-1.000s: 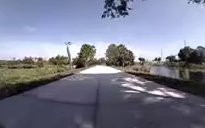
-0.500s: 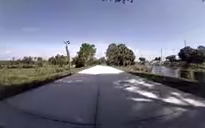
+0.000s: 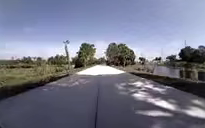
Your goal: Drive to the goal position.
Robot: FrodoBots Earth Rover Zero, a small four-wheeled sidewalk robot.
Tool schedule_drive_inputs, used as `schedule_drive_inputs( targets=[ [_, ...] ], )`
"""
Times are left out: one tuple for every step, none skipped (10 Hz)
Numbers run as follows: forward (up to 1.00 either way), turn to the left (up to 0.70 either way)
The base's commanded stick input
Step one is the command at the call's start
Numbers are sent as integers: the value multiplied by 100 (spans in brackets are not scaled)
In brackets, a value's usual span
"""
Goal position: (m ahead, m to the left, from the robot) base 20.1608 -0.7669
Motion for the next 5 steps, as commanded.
schedule_drive_inputs(
  targets=[
    [85,0],
    [85,0],
    [85,0],
    [85,0],
    [85,0]
  ],
)
